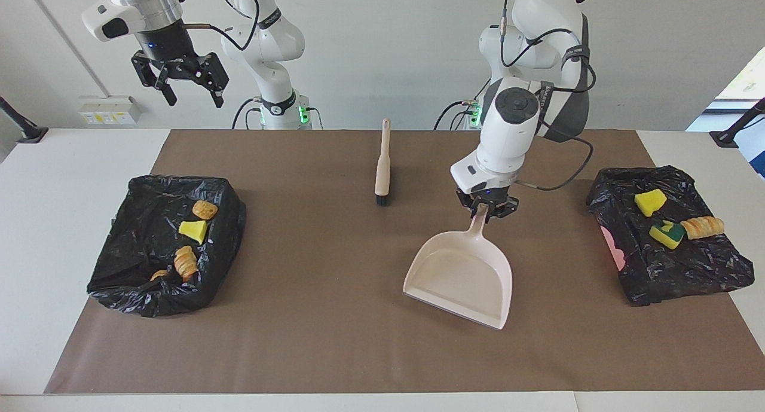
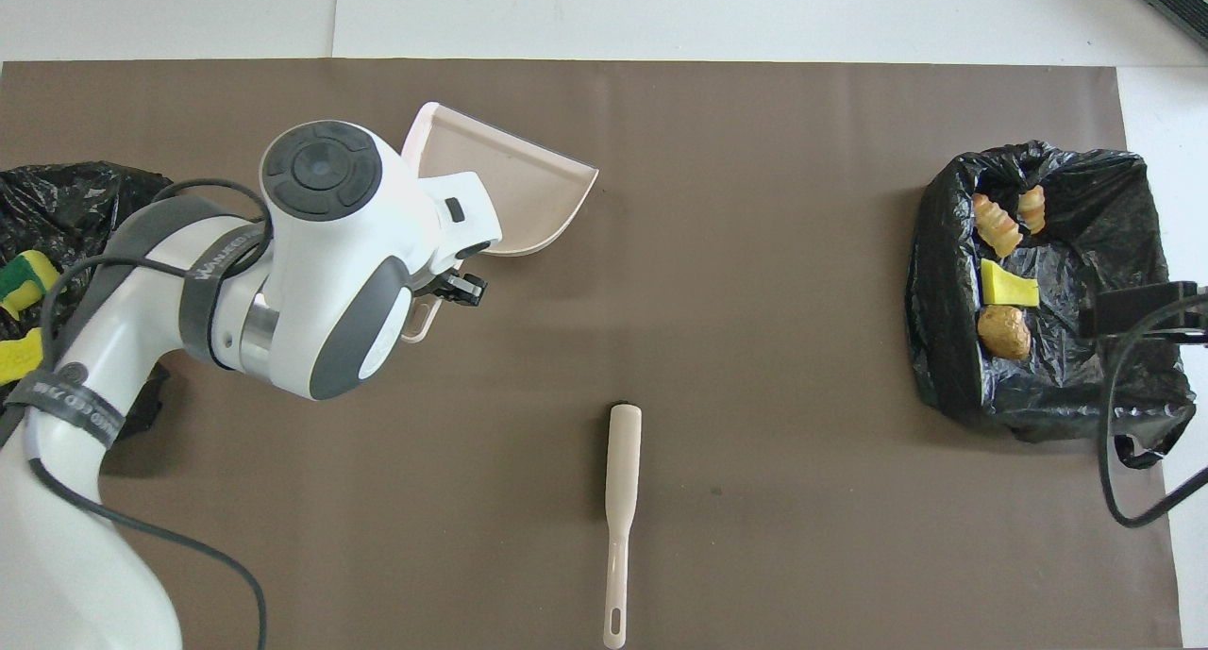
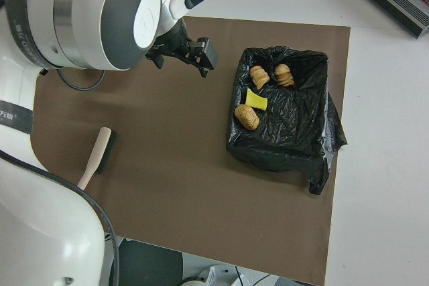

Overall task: Sweep and dump trash in bin
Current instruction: 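Set the dustpan back on the mat center with the left gripper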

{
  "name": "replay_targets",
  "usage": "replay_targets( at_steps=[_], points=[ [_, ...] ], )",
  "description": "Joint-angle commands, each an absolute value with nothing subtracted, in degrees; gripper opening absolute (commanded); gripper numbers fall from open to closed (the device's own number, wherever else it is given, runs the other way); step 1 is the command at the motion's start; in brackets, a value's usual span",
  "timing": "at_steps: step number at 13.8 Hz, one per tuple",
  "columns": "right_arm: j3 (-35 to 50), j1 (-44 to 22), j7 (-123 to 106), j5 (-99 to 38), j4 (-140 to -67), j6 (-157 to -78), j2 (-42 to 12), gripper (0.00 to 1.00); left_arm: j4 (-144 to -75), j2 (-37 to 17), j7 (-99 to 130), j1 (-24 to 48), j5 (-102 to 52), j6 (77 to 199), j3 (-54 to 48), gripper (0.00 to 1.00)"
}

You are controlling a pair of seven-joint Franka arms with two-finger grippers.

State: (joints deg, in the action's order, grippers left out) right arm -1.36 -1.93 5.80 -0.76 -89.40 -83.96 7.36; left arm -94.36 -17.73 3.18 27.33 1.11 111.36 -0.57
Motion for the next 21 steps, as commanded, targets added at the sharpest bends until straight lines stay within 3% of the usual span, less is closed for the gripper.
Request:
replay_targets(
  at_steps=[1,7,15,17,19,20,21],
  points=[
    [-1.4,-1.8,4.2,-1.6,-90.6,-83.9,8.2,1.00,-83.3,-24.8,10.2,31.2,-2.7,107.6,0.8,0.00],
    [-1.4,-1.8,1.2,-1.5,-91.3,-84.0,8.4,1.00,-65.5,-40.4,24.4,36.9,-2.9,105.7,1.6,0.00],
    [-1.3,-1.9,1.4,-1.5,-91.4,-83.8,8.6,1.00,-69.6,-39.5,28.6,37.2,-3.3,108.4,1.0,0.00],
    [-1.3,-1.9,1.8,-1.4,-91.6,-84.1,8.6,1.00,-70.5,-38.9,30.2,37.2,-2.7,110.2,1.1,0.51],
    [-1.1,-1.9,1.9,-1.5,-91.7,-84.6,8.6,1.00,-71.2,-38.0,30.1,37.2,-2.4,110.4,1.1,0.68],
    [-1.1,-1.9,1.8,-1.4,-91.8,-84.6,8.6,1.00,-71.8,-36.8,29.6,37.1,-2.3,110.2,1.2,0.89],
    [-1.1,-1.9,1.6,-1.5,-91.8,-84.6,8.6,1.00,-73.5,-34.9,29.4,37.0,-1.5,110.1,1.3,1.00]
  ],
)
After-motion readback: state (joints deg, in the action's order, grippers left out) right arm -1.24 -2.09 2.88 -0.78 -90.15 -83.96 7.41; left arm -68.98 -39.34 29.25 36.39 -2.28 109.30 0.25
